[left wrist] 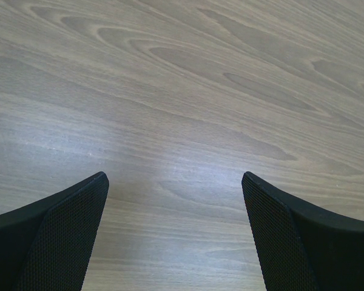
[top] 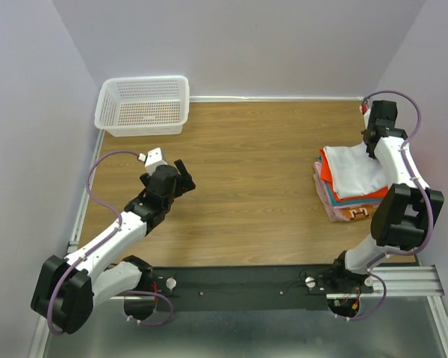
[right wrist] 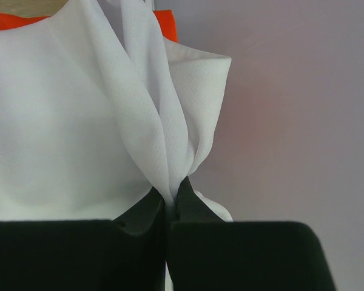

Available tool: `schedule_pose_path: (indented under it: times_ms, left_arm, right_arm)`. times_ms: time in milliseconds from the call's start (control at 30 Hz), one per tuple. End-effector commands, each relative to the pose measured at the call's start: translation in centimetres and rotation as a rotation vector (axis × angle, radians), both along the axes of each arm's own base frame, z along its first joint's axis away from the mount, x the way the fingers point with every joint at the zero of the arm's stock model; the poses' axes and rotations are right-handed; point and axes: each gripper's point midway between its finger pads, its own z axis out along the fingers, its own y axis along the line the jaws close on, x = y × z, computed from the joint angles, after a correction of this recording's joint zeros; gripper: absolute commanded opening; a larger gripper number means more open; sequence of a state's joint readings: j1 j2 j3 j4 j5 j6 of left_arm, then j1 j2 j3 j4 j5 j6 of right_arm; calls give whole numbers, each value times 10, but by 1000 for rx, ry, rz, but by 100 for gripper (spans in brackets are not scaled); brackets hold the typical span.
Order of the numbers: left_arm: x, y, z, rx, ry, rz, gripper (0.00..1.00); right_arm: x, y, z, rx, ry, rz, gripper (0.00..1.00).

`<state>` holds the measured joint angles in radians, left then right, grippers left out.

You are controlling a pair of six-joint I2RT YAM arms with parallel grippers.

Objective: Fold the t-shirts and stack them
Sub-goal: Neatly place the folded tshirt to the corner, then reset both grippers

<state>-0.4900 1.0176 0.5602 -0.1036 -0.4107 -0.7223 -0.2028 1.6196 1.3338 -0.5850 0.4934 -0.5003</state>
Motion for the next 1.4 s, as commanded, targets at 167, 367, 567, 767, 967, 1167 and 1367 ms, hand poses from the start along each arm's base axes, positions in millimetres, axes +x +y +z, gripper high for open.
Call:
schedule_pose_path:
  times_ms: [167,367,567,767,967,1167,1367]
  left_arm:
    - [2,6,-8,23,8,16,98]
    - [2,11,-9,37,6,34,98]
    - [3,13,-10,35,17,46,98]
    - [2,13,-8,25,7,46,98]
    - [1,12,-7,17,3,39,98]
    - [2,10,-4,0,-7,29,98]
    - [1,8,-3,-8,-8,19,98]
  right_arm:
    - [3,-9,-9,35,-35,-52,56]
    - [3,-7,1,72,-95,-65,73]
    - [6,-3,24,124,-233,-142,100]
    - [9,23,49,332,-466,-231,100]
    - [-7,73,34,602,-530,-200,100]
    - [-43,69,6,587,-548,-343,100]
    - [-54,79,-11,631,-559,-348,100]
